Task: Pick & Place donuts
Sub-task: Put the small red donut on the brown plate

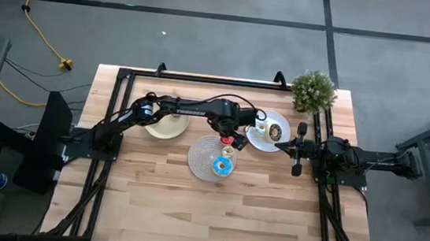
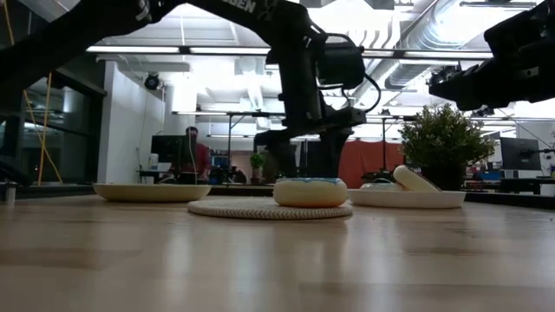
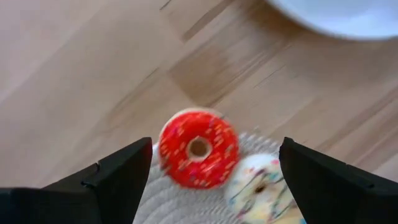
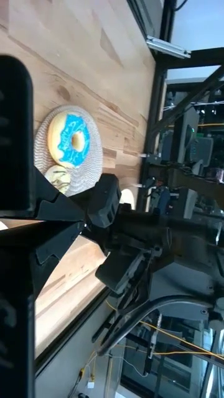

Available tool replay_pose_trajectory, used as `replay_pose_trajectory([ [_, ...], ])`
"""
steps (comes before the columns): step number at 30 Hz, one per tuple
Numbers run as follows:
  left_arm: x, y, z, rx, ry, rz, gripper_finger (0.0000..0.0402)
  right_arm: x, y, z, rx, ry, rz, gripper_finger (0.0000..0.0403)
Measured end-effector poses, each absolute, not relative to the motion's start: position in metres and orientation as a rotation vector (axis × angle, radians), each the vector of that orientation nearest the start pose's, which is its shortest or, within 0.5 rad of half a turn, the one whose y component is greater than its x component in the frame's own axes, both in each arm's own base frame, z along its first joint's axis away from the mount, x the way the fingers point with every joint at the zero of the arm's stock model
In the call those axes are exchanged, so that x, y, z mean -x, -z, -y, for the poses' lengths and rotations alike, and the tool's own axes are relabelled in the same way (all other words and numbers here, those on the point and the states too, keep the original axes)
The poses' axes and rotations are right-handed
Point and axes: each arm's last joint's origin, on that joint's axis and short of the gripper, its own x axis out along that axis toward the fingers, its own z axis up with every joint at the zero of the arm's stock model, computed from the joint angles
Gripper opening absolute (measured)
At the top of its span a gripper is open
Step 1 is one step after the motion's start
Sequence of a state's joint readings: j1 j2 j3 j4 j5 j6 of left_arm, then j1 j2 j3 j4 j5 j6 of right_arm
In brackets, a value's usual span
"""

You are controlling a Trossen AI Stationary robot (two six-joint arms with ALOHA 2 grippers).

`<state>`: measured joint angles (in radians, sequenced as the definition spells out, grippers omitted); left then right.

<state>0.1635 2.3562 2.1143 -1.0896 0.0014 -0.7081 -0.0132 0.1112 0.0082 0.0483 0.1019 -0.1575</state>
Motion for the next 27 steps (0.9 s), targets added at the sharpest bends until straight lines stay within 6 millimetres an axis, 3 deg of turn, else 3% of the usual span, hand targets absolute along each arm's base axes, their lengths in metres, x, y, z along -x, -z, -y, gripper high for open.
replay_pose_trajectory([
  [7,-0.471,-0.195,-0.079,0.715,-0.643,-1.259,0.0339,-0.104,-0.162,0.004,0.160,0.111,-0.063,0.0000],
  [17,-0.474,-0.176,-0.078,0.709,-0.655,-1.304,0.0339,-0.104,-0.162,0.004,0.160,0.110,-0.064,0.0000],
  [27,-0.475,-0.179,-0.079,0.701,-0.660,-1.281,0.0339,-0.104,-0.162,0.004,0.160,0.110,-0.064,0.0000],
])
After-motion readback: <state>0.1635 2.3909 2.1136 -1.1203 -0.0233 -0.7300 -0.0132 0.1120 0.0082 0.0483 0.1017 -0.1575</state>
